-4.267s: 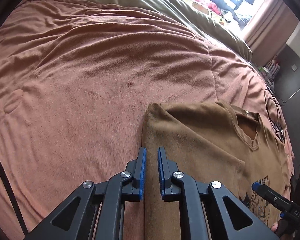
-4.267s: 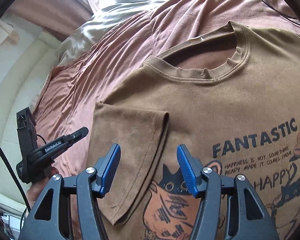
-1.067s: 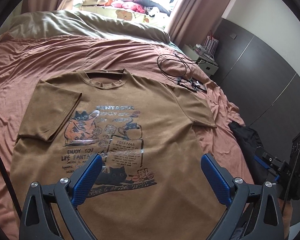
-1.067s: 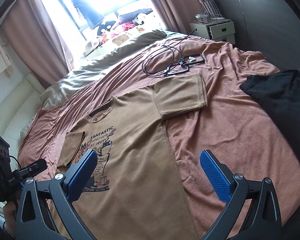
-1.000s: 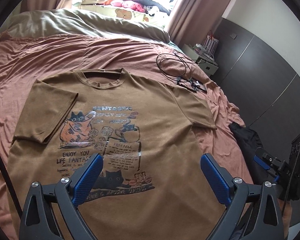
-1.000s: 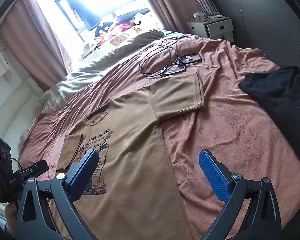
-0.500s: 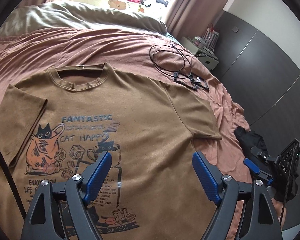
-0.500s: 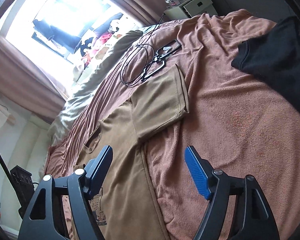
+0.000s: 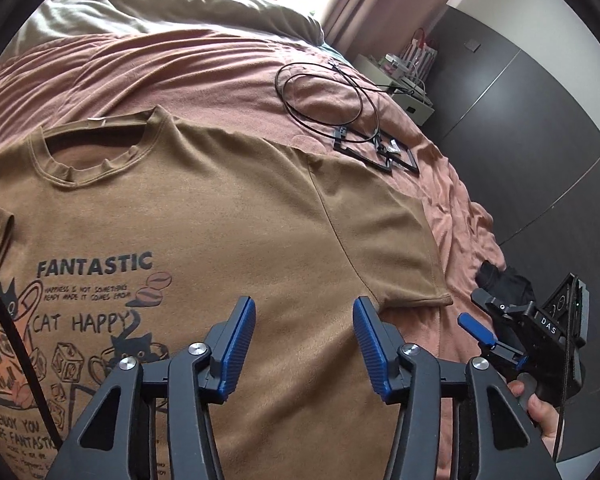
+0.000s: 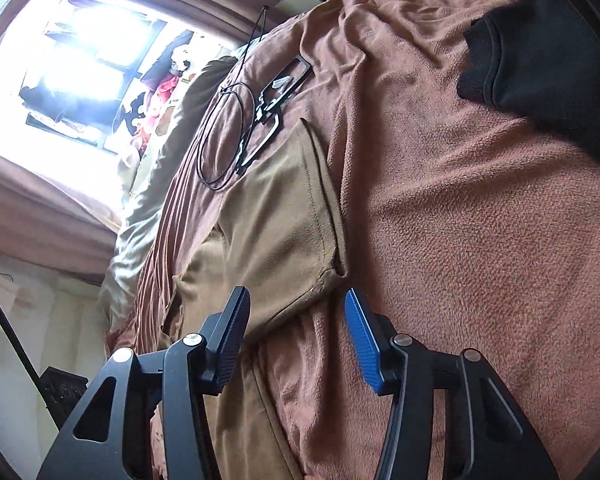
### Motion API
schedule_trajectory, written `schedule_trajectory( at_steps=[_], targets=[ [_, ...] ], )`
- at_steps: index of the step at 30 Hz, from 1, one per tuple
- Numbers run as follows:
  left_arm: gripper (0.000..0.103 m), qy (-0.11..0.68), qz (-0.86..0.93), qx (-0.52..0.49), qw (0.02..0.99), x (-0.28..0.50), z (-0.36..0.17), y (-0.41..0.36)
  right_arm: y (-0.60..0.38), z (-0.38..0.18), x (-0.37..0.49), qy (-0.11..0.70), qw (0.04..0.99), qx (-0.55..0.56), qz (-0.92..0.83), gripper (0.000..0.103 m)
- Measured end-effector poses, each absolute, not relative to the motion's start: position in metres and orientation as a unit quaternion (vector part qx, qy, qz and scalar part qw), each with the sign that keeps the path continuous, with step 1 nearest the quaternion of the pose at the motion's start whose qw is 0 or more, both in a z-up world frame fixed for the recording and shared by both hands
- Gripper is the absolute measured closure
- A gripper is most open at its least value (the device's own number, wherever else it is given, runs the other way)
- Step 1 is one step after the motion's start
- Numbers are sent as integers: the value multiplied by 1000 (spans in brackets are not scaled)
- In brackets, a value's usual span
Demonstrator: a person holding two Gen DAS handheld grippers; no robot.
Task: Fold small clothes
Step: 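Lift both tools and move them across to the shirt's other sleeve, then grasp the shirt's unfolded side edge with both tools and fold it inward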
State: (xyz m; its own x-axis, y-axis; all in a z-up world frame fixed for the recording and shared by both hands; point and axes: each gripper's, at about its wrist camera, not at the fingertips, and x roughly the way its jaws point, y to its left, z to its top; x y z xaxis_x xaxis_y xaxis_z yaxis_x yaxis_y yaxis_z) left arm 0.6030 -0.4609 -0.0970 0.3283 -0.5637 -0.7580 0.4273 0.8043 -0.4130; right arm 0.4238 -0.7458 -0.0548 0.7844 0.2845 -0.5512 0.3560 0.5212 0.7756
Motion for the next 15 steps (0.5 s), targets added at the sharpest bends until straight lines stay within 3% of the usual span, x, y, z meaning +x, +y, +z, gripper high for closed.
schedule_trajectory(
  at_steps=[8, 10, 12, 15],
  targets=[
    [73, 506, -328, -73, 794, 619, -119, -493, -744, -59, 448, 352, 798, 488, -29, 65],
    [77, 511, -335, -72, 788, 620, -125, -502, -744, -56, 451, 353, 798, 487, -28, 70],
    [80, 514, -341, -70, 784, 620, -130, -510, -746, -53, 454, 354, 798, 486, -27, 83],
    [81, 517, -348, -73, 779, 619, -135, -519, -747, -49, 449, 346, 799, 490, -30, 92]
  ],
)
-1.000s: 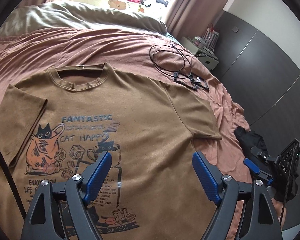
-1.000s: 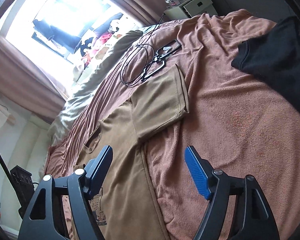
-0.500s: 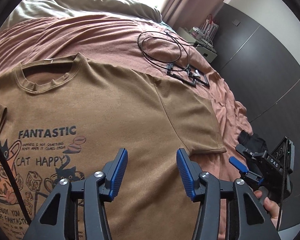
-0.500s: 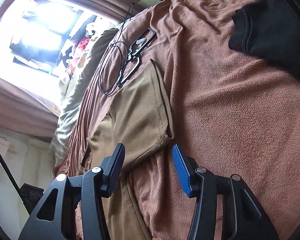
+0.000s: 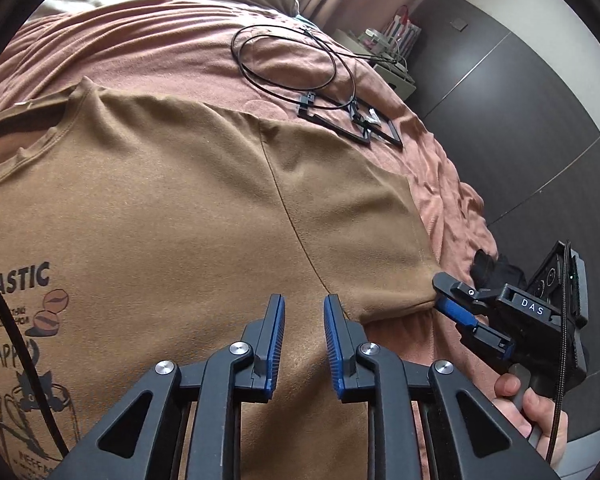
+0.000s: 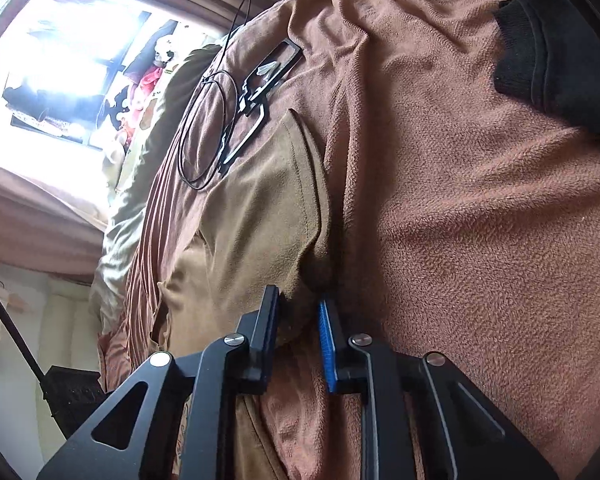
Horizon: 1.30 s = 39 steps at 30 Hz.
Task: Fold small clothes
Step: 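Grasp the shirt's unfolded side edge with both tools and fold it inward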
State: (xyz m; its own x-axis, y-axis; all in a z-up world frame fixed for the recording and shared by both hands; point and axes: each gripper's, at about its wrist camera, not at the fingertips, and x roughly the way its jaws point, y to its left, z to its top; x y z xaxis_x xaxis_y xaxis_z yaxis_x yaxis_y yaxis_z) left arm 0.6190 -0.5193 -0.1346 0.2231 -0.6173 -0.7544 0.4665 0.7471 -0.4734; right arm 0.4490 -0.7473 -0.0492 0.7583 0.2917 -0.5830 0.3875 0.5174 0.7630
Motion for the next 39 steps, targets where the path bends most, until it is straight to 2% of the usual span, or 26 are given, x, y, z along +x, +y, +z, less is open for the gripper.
schedule_trajectory(
  at_steps=[3, 14, 16, 18, 19, 28, 29, 31, 33, 36, 39],
  targets=[
    [81, 520, -353, -75, 774, 615, -138, -527, -744, -46, 442, 343, 808, 479, -29, 97],
    [81, 528, -361, -58, 767, 609, -142, -544, -751, -42, 411, 340, 795, 500, -44, 94],
    [81, 530, -359, -56, 766, 610, -144, -546, -752, -46, 411, 343, 786, 513, -30, 87],
    [81, 532, -356, -58, 766, 612, -146, -547, -753, -52, 412, 347, 776, 526, -28, 60],
    [81, 533, -356, -59, 765, 612, -147, -546, -753, -54, 412, 343, 774, 531, -28, 56],
    [81, 527, -369, -57, 763, 610, -141, -546, -749, -68, 431, 361, 764, 535, -20, 56],
    [81, 526, -370, -58, 763, 610, -140, -546, -750, -69, 432, 360, 765, 534, -22, 57],
    [84, 526, -371, -59, 763, 609, -139, -546, -754, -68, 435, 354, 770, 530, -25, 68],
    [87, 530, -370, -56, 761, 609, -140, -547, -757, -62, 434, 338, 777, 531, -19, 87],
    [91, 537, -369, -56, 757, 608, -142, -545, -756, -51, 430, 315, 793, 521, -8, 97],
    [92, 541, -365, -48, 756, 606, -145, -545, -746, -37, 428, 294, 812, 505, 11, 99]
  ],
)
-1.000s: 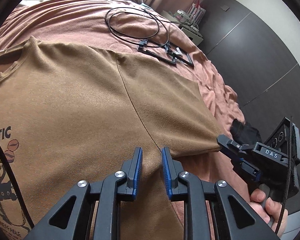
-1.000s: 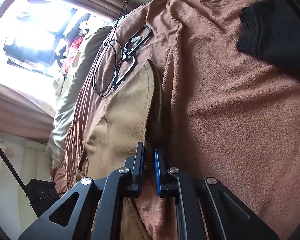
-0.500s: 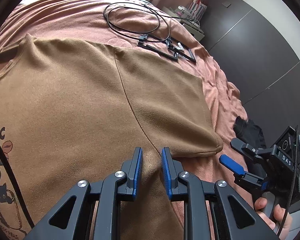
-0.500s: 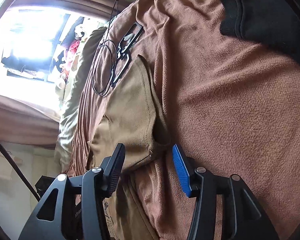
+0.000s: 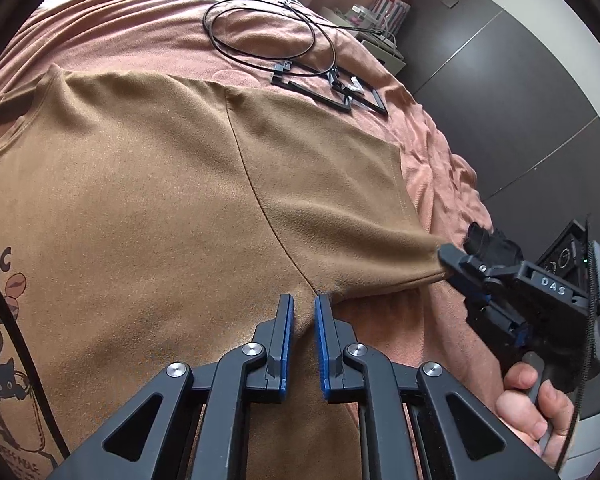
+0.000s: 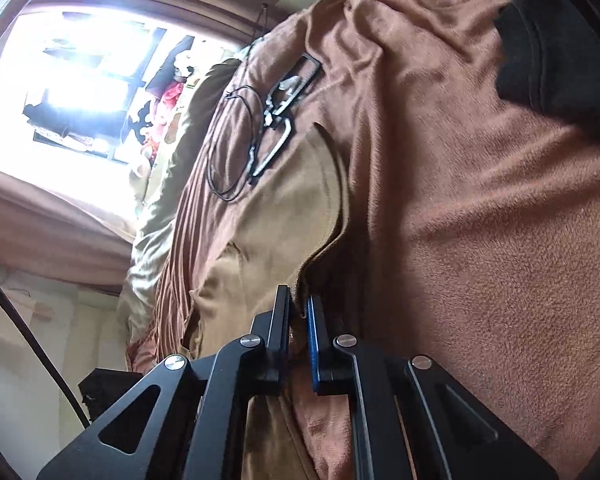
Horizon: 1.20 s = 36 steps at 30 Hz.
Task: Fold small clothes
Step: 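Grasp the shirt's unfolded side edge with both tools and fold it inward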
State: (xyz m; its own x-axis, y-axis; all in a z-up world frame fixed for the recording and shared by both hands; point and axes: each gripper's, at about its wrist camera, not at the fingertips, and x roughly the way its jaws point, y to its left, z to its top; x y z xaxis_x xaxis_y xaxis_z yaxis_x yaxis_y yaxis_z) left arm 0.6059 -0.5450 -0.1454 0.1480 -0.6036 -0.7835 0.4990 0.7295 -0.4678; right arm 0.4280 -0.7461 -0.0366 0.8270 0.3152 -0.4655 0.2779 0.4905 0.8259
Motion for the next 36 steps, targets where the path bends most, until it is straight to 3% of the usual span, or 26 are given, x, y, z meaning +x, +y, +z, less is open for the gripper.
schedule_trajectory(
  at_steps=[17, 36],
  targets=[
    [97, 559, -354, -71, 746, 617, -167, -552, -715, -27, 447, 257, 826, 489, 111, 100],
    [100, 563, -351, -139, 735, 616, -152, -500, -677, -40, 489, 305, 809, 479, 152, 100]
  ],
)
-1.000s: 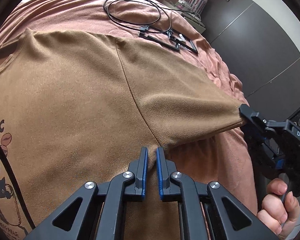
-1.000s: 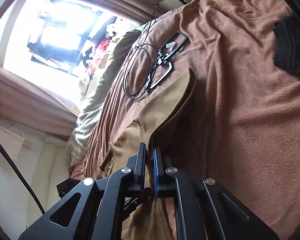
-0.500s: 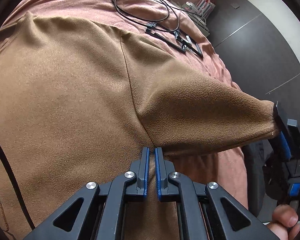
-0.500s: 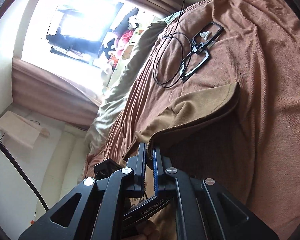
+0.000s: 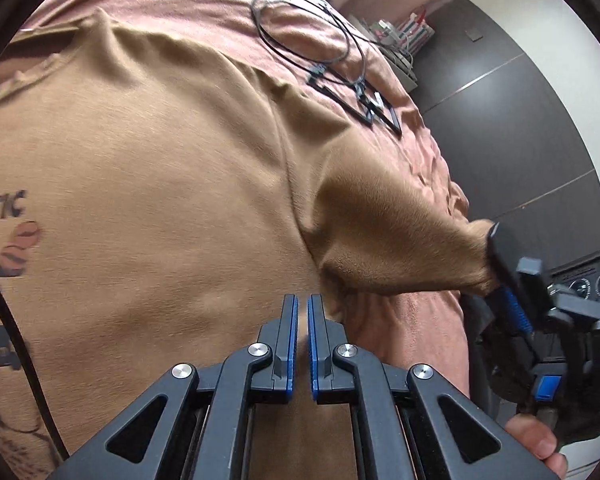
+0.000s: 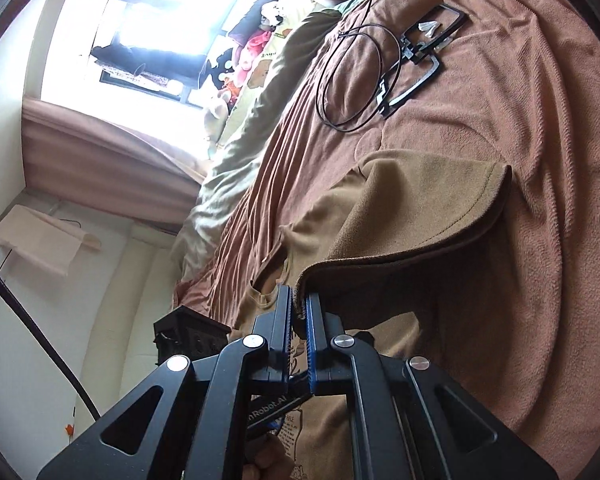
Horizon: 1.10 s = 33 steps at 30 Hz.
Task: Fold small clothes
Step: 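Grasp the shirt's unfolded side edge with both tools and fold it inward, then open both tools to release the folded side onto the shirt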
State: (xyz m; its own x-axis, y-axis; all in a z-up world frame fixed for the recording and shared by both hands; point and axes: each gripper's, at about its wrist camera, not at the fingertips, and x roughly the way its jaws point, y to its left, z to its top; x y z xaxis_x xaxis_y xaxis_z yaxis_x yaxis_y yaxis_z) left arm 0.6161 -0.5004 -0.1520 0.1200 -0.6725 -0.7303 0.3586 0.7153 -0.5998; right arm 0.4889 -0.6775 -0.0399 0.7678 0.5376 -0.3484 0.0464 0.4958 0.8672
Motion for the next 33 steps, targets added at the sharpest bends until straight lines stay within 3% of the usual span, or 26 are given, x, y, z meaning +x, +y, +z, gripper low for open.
schedule_trajectory(
  at_steps=[14, 16, 18, 19, 26, 28, 33],
  targets=[
    [100, 537, -289, -146, 779, 621, -110, -420, -639, -51, 521, 400, 793, 441, 131, 97],
    [100, 534, -285, -141, 783, 621, -106, -418, -644, -49, 520, 398, 790, 449, 127, 83],
    [100, 533, -284, -138, 785, 621, -103, -417, -653, -42, 515, 385, 796, 452, 114, 37],
    [100, 532, -285, -138, 785, 621, -101, -418, -659, -38, 512, 375, 802, 452, 105, 32],
    [97, 526, -306, -110, 786, 620, -92, -443, -689, -24, 496, 347, 816, 457, 70, 32],
    [90, 525, -314, -96, 785, 620, -91, -455, -692, -26, 490, 344, 820, 455, 56, 32],
    [82, 523, -331, -75, 782, 620, -88, -483, -704, -34, 471, 342, 810, 476, 32, 53]
  ],
)
